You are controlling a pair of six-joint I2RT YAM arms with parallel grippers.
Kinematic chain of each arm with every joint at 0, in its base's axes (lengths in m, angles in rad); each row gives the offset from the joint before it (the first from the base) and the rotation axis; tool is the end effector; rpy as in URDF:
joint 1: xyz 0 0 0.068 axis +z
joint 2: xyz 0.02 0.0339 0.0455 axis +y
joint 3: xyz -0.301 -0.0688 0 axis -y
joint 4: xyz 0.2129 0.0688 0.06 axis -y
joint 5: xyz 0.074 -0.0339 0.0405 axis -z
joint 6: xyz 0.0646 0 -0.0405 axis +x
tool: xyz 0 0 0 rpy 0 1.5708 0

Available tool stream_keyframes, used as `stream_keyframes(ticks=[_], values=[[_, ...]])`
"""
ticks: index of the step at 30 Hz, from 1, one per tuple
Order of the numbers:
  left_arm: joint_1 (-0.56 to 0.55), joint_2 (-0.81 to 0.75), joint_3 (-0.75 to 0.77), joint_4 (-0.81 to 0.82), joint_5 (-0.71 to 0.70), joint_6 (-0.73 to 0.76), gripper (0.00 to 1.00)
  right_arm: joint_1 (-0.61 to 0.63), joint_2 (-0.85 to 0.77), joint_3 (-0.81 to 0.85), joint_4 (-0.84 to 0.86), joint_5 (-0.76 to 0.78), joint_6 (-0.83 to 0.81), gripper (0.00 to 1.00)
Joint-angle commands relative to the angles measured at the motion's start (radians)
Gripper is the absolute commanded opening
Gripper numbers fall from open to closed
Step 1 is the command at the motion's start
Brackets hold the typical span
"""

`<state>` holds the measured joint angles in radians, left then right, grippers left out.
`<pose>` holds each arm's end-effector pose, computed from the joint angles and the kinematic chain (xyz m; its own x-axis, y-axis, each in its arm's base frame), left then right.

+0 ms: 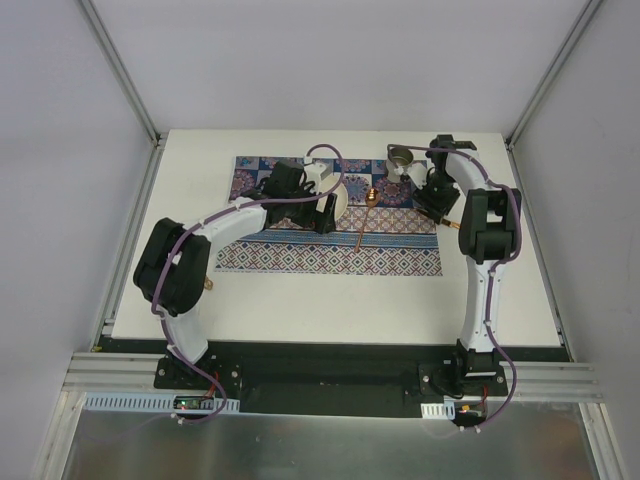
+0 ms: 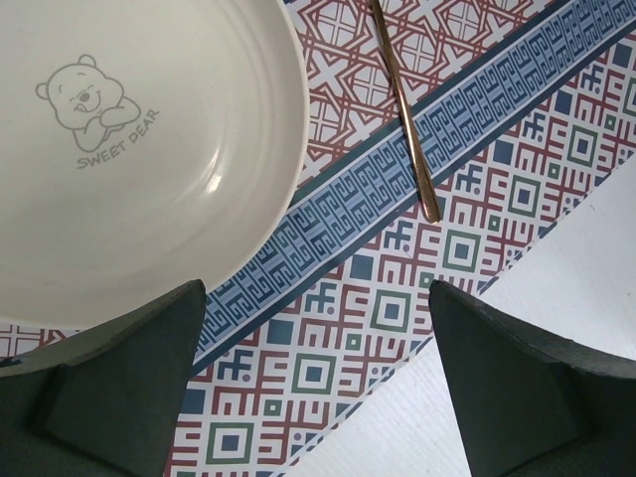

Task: Set the dinner table for one person
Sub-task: Pick up the knife at the center of the board.

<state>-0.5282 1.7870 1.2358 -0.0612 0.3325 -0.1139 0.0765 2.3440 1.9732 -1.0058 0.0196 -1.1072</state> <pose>0.3417 -0.2238 0.2695 -0.5736 0.2103 -0.7916 0.6461 0.7103 -0.2794 0.4758 0.0352 0.1717 -0.3725 -0.9255 -0.0691 -0.9076 0.3788 -0.1812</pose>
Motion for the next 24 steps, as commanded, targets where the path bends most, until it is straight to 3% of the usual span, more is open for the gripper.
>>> stream_keyframes(ticks=[1, 14, 24], values=[[0.013, 0.025, 0.033, 0.023, 0.011, 0.016, 0.94, -0.004, 0.074, 0.013, 0.050, -0.033, -0.010, 0.46], [0.037, 0.058, 0.050, 0.024, 0.045, 0.003, 0.93, -0.018, 0.104, 0.065, 0.032, -0.035, -0.008, 0.37], [0.053, 0.066, 0.053, 0.024, 0.063, -0.004, 0.93, -0.017, 0.117, 0.090, 0.022, -0.029, 0.021, 0.23]])
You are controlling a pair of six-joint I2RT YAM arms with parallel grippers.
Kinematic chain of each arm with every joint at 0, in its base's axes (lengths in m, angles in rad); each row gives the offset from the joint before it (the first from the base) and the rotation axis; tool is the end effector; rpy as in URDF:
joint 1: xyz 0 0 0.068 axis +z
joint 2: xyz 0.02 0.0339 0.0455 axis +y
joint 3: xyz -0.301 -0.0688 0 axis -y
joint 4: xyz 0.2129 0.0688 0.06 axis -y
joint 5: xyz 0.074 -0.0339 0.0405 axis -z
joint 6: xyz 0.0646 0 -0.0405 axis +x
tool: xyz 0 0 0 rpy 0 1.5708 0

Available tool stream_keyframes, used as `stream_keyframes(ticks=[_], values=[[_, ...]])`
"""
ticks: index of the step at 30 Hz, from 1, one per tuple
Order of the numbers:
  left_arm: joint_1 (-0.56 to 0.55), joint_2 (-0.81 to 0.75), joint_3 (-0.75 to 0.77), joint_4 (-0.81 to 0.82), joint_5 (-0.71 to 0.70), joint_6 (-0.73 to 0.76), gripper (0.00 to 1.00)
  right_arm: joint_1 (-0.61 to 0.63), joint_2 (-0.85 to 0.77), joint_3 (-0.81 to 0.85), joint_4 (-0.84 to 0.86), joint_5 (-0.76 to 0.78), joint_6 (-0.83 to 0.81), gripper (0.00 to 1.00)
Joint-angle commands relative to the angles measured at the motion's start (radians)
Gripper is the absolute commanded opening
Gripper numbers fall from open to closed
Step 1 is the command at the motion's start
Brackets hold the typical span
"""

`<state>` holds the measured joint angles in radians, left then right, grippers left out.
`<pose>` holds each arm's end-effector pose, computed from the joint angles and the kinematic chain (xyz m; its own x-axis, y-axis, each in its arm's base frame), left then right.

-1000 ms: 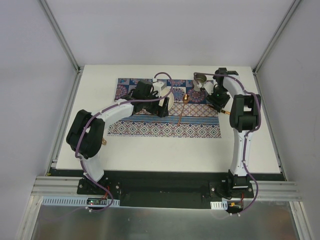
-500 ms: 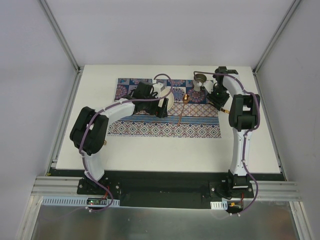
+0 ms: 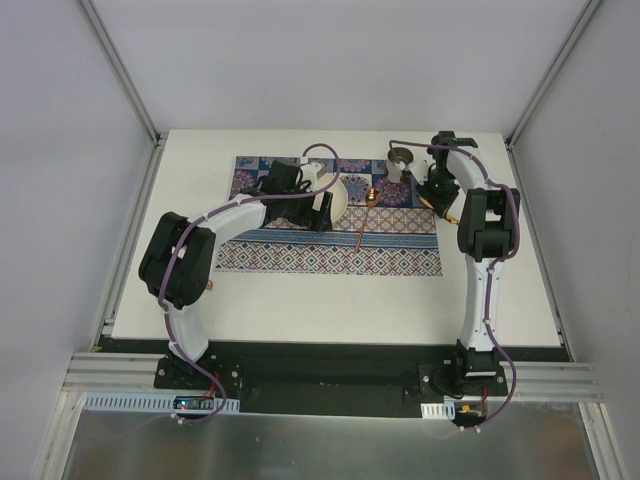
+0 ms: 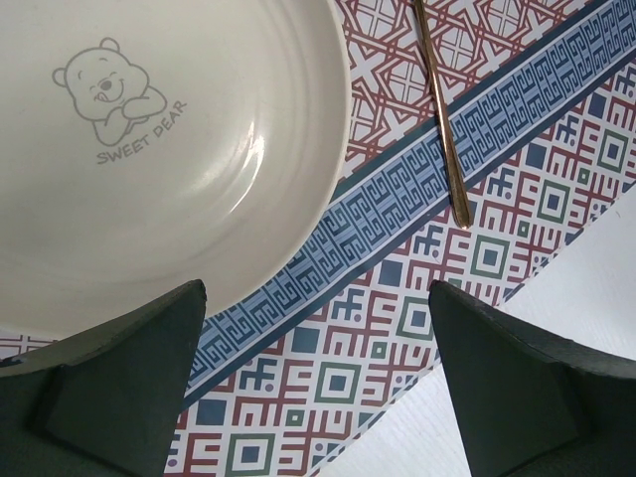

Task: Set the dinner table for one person
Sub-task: Pick up the knife at the center of the board.

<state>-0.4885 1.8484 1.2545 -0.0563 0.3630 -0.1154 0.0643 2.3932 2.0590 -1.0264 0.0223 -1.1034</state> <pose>0.3597 -0.2171 0.2522 -0.6102 0.2024 -0.7659 0.6222 0.7210 -0.3052 0.4894 0.0301 0.1696 -0.3865 -0.9193 -0.0745 -0.8981 0.3936 -0.1961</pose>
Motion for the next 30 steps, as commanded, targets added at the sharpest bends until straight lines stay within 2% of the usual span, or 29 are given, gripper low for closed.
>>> stream_keyframes(ticks=[1, 12, 30], values=[[0.014, 0.005, 0.034, 0.019, 0.036, -0.004, 0.93, -0.004, 0.067, 0.006, 0.039, -0.033, 0.019, 0.22], [0.021, 0.008, 0.033, 0.027, 0.048, -0.010, 0.93, 0.002, 0.078, 0.026, 0.025, -0.031, 0.073, 0.00], [0.027, 0.014, 0.036, 0.029, 0.057, -0.017, 0.93, -0.026, 0.101, 0.102, -0.047, -0.101, 0.200, 0.00]])
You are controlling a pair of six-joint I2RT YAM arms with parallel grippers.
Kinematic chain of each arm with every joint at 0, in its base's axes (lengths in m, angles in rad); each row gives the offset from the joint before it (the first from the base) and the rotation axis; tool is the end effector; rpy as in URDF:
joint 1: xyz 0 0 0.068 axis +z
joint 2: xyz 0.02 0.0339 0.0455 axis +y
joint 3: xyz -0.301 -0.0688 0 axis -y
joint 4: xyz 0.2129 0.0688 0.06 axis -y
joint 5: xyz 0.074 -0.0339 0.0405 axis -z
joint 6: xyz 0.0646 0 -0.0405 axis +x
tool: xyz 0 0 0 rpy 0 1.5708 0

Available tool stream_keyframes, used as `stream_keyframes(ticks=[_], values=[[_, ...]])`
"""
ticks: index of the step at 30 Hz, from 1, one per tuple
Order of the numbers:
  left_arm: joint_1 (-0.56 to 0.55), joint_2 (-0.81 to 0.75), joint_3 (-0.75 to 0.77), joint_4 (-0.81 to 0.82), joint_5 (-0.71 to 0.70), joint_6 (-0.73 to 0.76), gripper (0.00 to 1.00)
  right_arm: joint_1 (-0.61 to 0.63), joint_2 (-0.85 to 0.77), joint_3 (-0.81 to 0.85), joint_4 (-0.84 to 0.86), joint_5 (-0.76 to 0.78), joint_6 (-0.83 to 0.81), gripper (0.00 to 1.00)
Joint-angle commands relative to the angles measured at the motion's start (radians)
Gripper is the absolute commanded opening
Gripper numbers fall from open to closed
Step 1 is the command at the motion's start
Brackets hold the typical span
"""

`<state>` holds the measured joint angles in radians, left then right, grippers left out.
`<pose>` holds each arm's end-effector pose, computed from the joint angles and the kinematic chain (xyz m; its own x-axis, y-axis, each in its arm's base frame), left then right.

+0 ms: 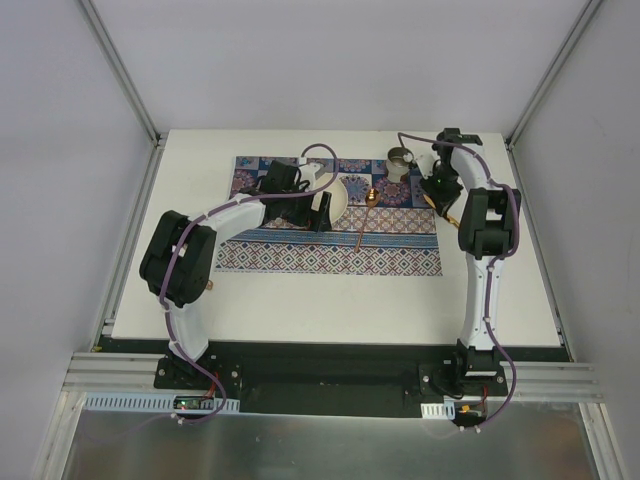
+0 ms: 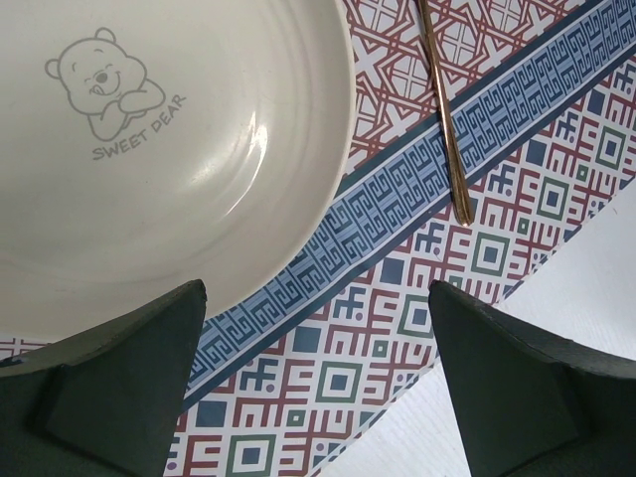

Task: Set the dinner table for one person
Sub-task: Pick up the knife at the center of the board.

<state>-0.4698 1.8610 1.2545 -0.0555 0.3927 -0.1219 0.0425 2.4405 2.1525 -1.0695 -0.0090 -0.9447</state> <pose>0.3639 -0.2125 0.2477 -0.6276 0.1927 -0.7543 0.6156 0.7159 -0.3294 0.5000 0.0218 0.1693 -0.5362 -0.8338 -0.1312 -0.8173 0.5517 -0.1664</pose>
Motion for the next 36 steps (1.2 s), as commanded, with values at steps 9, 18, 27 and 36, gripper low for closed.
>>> stream_keyframes(ticks=[9, 18, 27, 36], values=[[0.010, 0.012, 0.036, 0.029, 0.035, -0.015, 0.93, -0.015, 0.061, 0.061, -0.030, -0.108, 0.125, 0.00], [0.010, 0.033, 0.040, 0.034, 0.046, -0.028, 0.93, -0.027, 0.012, -0.009, 0.015, -0.112, 0.256, 0.00], [0.010, 0.032, 0.034, 0.033, 0.046, -0.032, 0.93, -0.029, -0.077, -0.097, 0.052, -0.088, 0.368, 0.00], [0.010, 0.046, 0.036, 0.034, 0.049, -0.036, 0.93, -0.030, -0.113, -0.049, -0.016, -0.098, 0.487, 0.00]])
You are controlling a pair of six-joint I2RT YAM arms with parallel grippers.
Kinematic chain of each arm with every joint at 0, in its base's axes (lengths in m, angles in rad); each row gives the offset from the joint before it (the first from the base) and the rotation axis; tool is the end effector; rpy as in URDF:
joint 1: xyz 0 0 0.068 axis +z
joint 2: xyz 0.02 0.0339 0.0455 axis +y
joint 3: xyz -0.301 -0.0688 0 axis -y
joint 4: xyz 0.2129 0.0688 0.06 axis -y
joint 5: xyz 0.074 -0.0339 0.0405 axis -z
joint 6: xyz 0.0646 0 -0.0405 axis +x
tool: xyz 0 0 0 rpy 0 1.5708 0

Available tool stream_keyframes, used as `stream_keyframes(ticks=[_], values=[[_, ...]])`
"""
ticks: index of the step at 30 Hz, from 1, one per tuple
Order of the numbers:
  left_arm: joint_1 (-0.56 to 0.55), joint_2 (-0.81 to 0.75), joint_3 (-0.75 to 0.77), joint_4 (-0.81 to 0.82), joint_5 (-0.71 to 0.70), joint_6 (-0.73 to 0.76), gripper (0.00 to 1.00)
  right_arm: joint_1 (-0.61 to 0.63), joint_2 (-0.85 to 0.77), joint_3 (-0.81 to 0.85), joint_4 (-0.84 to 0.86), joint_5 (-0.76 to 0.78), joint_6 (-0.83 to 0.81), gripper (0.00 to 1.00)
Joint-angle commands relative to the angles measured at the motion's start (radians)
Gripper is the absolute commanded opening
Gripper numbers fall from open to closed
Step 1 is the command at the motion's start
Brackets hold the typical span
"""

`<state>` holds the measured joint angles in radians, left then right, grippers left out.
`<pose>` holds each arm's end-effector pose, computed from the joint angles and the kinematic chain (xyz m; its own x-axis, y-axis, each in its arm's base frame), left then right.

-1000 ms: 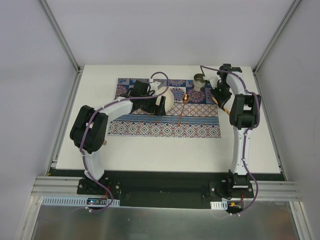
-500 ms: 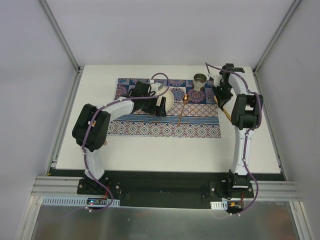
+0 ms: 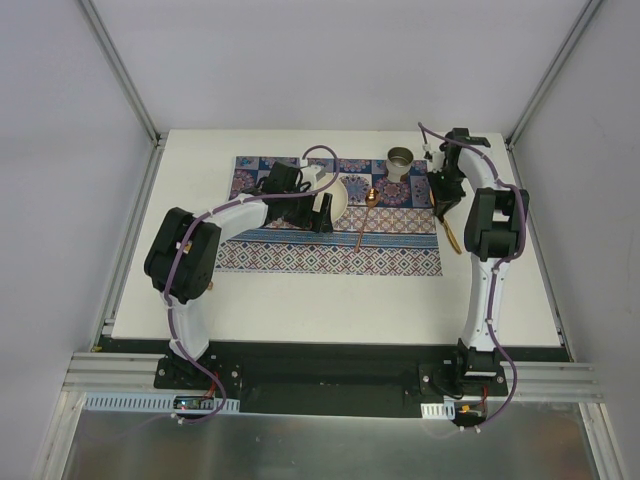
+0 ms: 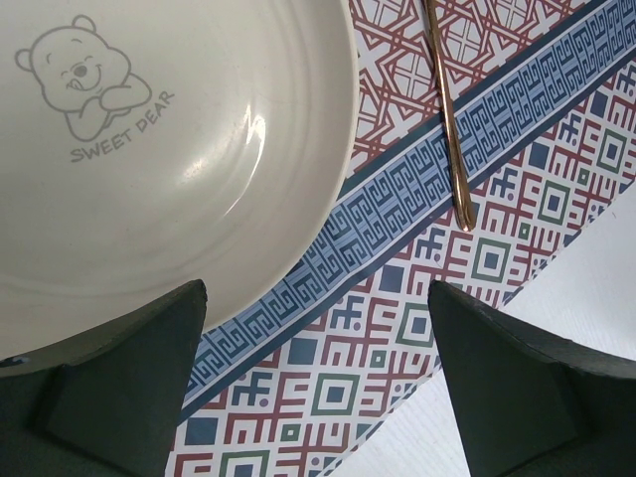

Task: Set the dinner table for one person
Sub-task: Pick up the knife at the center of the board.

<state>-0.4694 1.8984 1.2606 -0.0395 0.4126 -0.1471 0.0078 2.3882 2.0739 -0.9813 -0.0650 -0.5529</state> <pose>0.3695 -0.2164 0.2365 -0.6545 0.1814 -0.7340 0.6037 0.7099 -0.3628 0.4981 0.0081 0.1774 -0.8056 -0.5303 -0.2641 -0.5270 0.8451 -0.0895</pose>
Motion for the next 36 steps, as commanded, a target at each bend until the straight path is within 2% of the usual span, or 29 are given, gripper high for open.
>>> stream_keyframes(ticks=[1, 22, 36], values=[[0.009, 0.007, 0.029, 0.018, 0.028, -0.011, 0.93, 0.003, -0.066, 0.029, -0.105, -0.054, 0.102, 0.00], [0.009, 0.021, 0.025, 0.018, 0.028, -0.012, 0.93, -0.057, -0.063, 0.114, -0.171, -0.131, 0.177, 0.00], [0.009, 0.030, 0.026, 0.018, 0.032, -0.017, 0.93, -0.014, -0.172, -0.008, -0.145, -0.191, 0.177, 0.00]])
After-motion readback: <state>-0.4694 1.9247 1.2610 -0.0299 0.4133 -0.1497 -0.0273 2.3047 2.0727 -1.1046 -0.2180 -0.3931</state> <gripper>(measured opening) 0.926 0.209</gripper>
